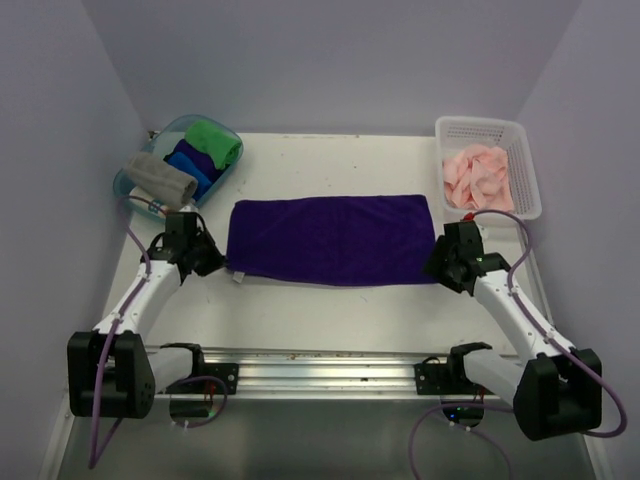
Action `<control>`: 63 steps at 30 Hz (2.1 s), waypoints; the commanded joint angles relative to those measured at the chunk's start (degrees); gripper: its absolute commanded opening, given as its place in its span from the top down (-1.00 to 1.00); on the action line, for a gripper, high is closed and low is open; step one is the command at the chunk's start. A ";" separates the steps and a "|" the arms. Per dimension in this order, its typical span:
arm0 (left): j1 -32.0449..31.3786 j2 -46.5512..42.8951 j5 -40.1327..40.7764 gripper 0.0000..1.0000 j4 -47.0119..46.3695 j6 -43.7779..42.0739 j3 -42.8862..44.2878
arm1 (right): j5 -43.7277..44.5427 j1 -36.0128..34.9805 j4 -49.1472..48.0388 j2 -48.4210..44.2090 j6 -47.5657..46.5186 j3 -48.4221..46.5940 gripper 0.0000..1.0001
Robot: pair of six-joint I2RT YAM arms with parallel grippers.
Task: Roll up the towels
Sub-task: Flatten the towel
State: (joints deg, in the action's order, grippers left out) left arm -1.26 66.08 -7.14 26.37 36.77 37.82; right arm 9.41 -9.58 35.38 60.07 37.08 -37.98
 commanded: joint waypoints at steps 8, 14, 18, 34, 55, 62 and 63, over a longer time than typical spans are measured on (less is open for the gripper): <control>0.11 0.18 6.61 1.00 0.70 -0.92 4.72 | -7.21 6.07 -9.17 10.66 -2.89 2.64 -0.15; 0.20 1.77 5.38 1.00 -0.09 -0.65 4.80 | -7.83 6.60 -13.31 14.89 -3.07 3.00 -0.01; 0.11 1.68 4.85 1.00 -0.27 -0.39 4.98 | -8.00 6.60 -14.81 16.48 -2.98 2.91 0.20; 0.11 -0.87 0.72 1.00 5.88 -3.46 22.37 | -3.87 7.12 -4.36 2.95 -4.74 -14.84 1.00; 0.11 -18.44 3.27 1.00 15.73 -7.50 37.50 | -1.68 7.12 19.62 -19.99 -9.48 -38.83 1.00; 0.11 -27.75 5.29 1.00 19.77 -8.47 37.15 | 0.70 6.69 29.74 -26.85 -10.45 -44.81 1.00; 0.11 -29.94 5.55 1.00 20.03 -8.56 37.32 | 0.87 6.51 30.62 -27.98 -10.01 -45.25 1.00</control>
State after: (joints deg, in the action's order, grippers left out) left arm -1.26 40.16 -4.12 44.71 30.33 73.30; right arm 7.81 -2.87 59.68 33.98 28.60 -80.07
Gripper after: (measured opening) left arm 0.007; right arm 0.022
